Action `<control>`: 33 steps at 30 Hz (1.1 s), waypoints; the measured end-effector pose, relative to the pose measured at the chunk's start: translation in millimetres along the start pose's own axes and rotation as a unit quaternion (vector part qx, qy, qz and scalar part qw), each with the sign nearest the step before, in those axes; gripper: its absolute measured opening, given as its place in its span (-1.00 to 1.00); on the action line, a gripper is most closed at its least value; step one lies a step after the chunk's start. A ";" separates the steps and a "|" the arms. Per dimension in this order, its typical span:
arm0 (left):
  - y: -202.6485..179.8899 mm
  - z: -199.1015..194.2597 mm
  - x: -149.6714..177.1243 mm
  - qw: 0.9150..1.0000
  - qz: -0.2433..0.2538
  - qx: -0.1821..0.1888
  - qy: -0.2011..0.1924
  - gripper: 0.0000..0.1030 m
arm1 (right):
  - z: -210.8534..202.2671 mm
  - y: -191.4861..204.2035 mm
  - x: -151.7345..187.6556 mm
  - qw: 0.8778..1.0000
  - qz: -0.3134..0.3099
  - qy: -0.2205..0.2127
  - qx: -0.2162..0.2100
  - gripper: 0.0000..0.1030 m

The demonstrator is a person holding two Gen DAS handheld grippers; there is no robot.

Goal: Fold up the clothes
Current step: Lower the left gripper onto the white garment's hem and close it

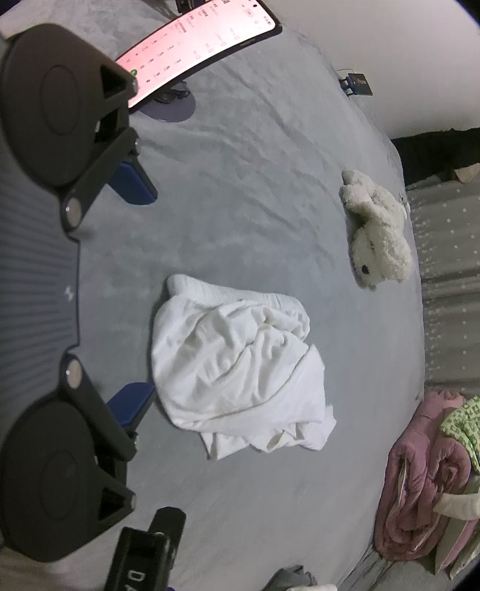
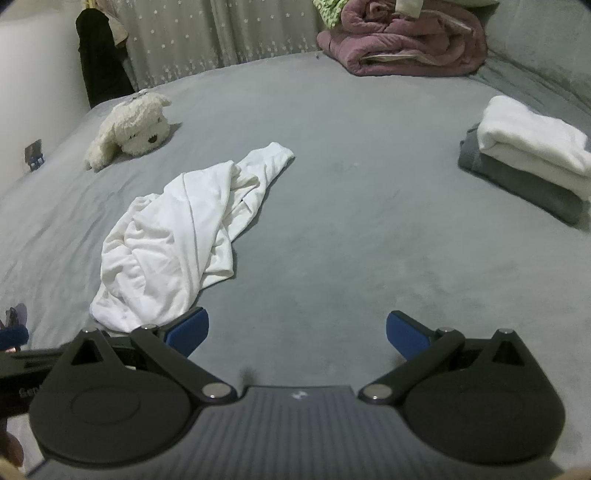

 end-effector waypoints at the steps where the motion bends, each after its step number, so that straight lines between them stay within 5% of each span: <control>1: 0.3 2.5 -1.2 1.000 -0.001 0.000 0.005 0.99 | 1.1 0.6 -0.7 1.000 -0.002 0.001 -0.001 1.00; 12: -2.6 48.0 -18.1 0.999 -0.004 -0.005 0.048 0.99 | 15.6 -1.1 -13.1 1.000 -0.013 0.002 -0.006 1.00; 33: 4.9 88.5 -25.7 0.997 -0.026 0.060 0.036 0.99 | 62.4 -1.0 -15.7 0.996 -0.077 0.041 -0.004 1.00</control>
Point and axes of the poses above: each gripper's, at about its wrist camera, not at the fingertips, and z roughly the way its jaws point, y to its left, x to its underside, the point moved 4 cm from there along z, roughly the way its jaws point, and after that the axes turned 1 degree about z, right-handed, at the moved point
